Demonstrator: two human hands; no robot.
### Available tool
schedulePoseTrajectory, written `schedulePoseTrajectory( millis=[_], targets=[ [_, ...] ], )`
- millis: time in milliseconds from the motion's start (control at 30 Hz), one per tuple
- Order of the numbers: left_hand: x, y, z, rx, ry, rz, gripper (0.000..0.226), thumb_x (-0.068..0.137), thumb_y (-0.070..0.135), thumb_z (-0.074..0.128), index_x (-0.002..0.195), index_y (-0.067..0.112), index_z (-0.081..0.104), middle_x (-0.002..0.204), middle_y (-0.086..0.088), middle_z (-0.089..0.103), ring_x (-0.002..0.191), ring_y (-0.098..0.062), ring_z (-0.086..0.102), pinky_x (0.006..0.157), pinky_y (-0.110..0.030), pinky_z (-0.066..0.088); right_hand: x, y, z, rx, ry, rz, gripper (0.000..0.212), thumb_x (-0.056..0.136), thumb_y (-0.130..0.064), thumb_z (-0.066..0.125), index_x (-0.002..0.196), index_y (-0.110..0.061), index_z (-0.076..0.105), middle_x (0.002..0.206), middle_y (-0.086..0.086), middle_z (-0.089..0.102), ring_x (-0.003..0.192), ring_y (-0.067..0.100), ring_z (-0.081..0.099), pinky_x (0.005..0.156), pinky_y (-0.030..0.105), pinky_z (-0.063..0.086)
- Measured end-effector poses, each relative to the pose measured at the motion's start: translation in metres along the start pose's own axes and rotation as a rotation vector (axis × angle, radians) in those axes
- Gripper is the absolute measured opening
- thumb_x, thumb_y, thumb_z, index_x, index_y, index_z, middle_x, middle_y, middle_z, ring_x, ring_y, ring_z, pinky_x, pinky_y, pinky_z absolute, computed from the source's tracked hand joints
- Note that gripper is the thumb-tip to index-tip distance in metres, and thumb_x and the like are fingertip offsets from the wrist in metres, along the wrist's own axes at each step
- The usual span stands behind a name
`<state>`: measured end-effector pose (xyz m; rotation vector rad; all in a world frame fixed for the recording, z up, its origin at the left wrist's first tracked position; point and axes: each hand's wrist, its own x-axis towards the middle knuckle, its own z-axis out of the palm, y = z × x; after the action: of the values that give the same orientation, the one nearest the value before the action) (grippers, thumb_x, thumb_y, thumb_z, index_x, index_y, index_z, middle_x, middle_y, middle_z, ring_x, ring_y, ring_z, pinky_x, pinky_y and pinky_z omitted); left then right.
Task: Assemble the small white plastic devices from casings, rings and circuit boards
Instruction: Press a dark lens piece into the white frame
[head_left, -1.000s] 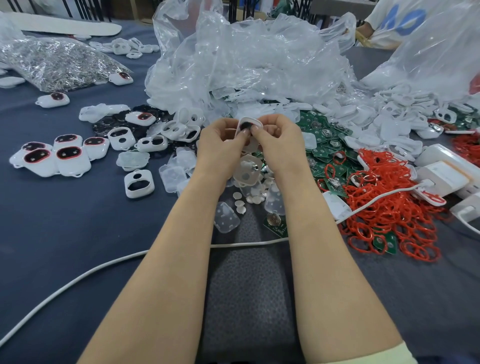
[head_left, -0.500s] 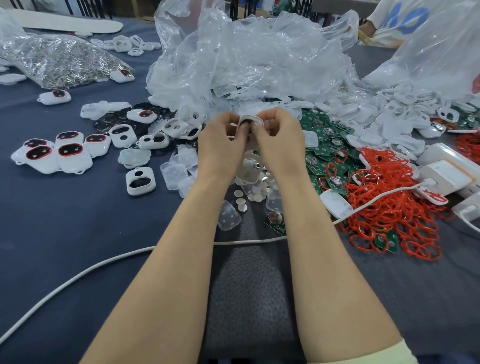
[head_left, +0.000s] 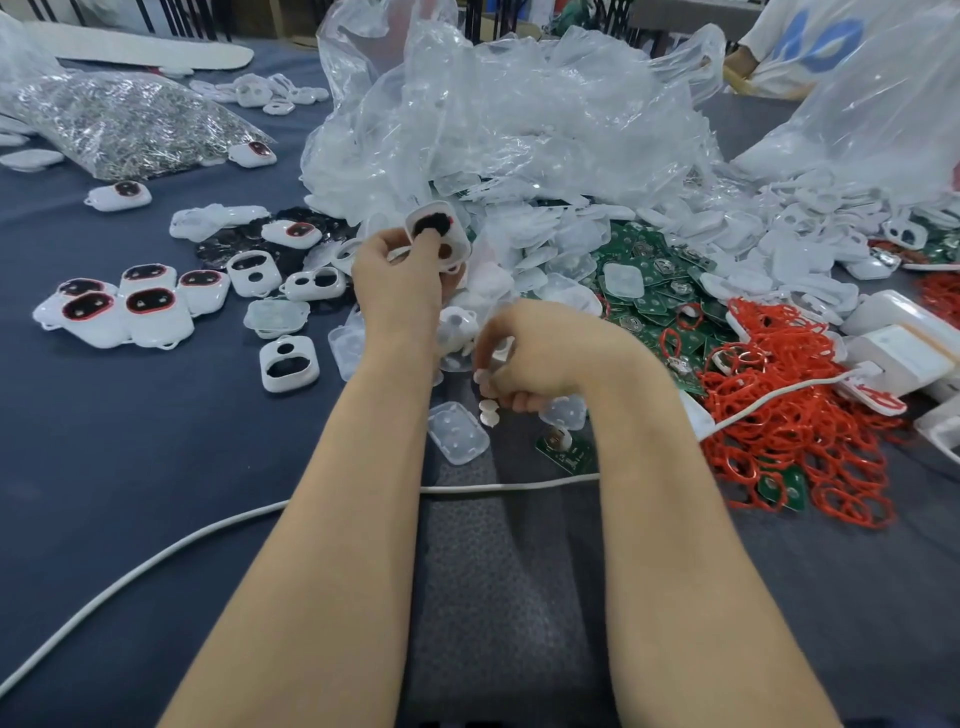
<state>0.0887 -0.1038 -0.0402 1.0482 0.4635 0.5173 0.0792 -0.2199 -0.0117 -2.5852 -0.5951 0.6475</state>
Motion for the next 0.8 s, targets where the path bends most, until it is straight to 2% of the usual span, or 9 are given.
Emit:
schedulePoseTrajectory(
  millis=[100,200,300,433,500,567,633,700,800],
  targets=[
    [0.001,0.001,-0.001,-0.083,-0.018,-0.088,0.008,0.091,0.009,0.063,0.094,0.008,0.055,0.101,-0.013,0.066,0.073,-0.016,0.068,0.06,-0.019,0.054,0.01,-0.005,0.009,-0.268,0.152,-0.031,0.018,0.085,-0.009,0.063,0.102,-0.007,0.067,0.1,0.013,0.069,0.083,0.029,0.067,0.076,0.04,0.058],
    [-0.003,0.002,-0.001,-0.072,-0.033,-0.115,0.009,0.091,0.01,0.062,0.086,0.013,0.056,0.084,-0.004,0.066,0.063,-0.01,0.065,0.062,-0.018,0.055,0.016,-0.001,0.014,-0.205,0.243,-0.029,0.016,0.086,-0.013,0.064,0.102,-0.01,0.066,0.096,0.011,0.069,0.084,0.027,0.064,0.076,0.037,0.055],
    [-0.005,0.003,-0.001,-0.01,-0.038,-0.102,0.014,0.091,0.014,0.063,0.079,0.018,0.057,0.074,0.003,0.063,0.058,-0.006,0.058,0.057,-0.015,0.052,0.016,0.007,0.007,0.123,0.284,-0.079,0.009,0.091,-0.014,0.061,0.095,-0.011,0.068,0.081,0.008,0.07,0.068,0.018,0.064,0.067,0.032,0.056],
    [-0.007,0.003,0.0,0.063,-0.059,-0.083,0.011,0.093,0.017,0.061,0.086,0.024,0.058,0.083,0.003,0.065,0.056,-0.004,0.062,0.045,-0.013,0.045,0.018,0.02,-0.003,0.667,0.5,-0.129,0.009,0.094,-0.012,0.057,0.088,-0.012,0.064,0.065,0.001,0.067,0.051,0.007,0.062,0.053,0.019,0.052],
    [-0.008,0.001,0.0,0.118,-0.076,-0.055,0.011,0.093,0.017,0.059,0.089,0.026,0.057,0.092,0.002,0.067,0.061,-0.004,0.066,0.044,-0.015,0.045,0.02,0.021,-0.005,0.949,0.542,-0.16,0.008,0.093,-0.008,0.058,0.088,-0.009,0.063,0.06,-0.001,0.068,0.053,0.009,0.064,0.055,0.018,0.052],
    [-0.009,0.0,0.002,0.159,-0.089,-0.01,0.008,0.093,0.015,0.059,0.093,0.023,0.057,0.097,-0.003,0.067,0.075,-0.012,0.069,0.047,-0.015,0.047,0.023,0.02,-0.005,1.156,0.549,-0.191,0.006,0.091,-0.004,0.059,0.088,-0.006,0.064,0.062,0.0,0.069,0.059,0.011,0.067,0.06,0.019,0.054],
    [-0.01,-0.001,0.004,0.181,-0.102,0.034,0.006,0.092,0.012,0.059,0.096,0.017,0.058,0.096,-0.007,0.066,0.084,-0.018,0.068,0.054,-0.014,0.051,0.025,0.02,-0.005,1.244,0.555,-0.208,0.005,0.09,-0.003,0.061,0.087,-0.005,0.065,0.066,0.002,0.069,0.062,0.011,0.067,0.064,0.02,0.055],
    [-0.011,-0.001,0.005,0.183,-0.129,0.051,0.005,0.092,0.01,0.059,0.095,0.014,0.058,0.091,-0.006,0.065,0.082,-0.016,0.066,0.059,-0.015,0.053,0.026,0.021,-0.004,1.288,0.562,-0.213,0.006,0.09,-0.003,0.061,0.086,-0.006,0.065,0.068,0.003,0.069,0.063,0.011,0.067,0.066,0.02,0.055],
    [-0.013,-0.003,0.006,0.187,-0.165,0.031,0.008,0.093,0.01,0.057,0.09,0.017,0.058,0.095,-0.008,0.066,0.083,-0.015,0.066,0.057,-0.013,0.051,0.027,0.023,-0.004,1.229,0.606,-0.216,0.013,0.09,0.003,0.058,0.092,-0.01,0.062,0.076,0.006,0.067,0.064,0.008,0.066,0.069,0.02,0.056]
  ],
)
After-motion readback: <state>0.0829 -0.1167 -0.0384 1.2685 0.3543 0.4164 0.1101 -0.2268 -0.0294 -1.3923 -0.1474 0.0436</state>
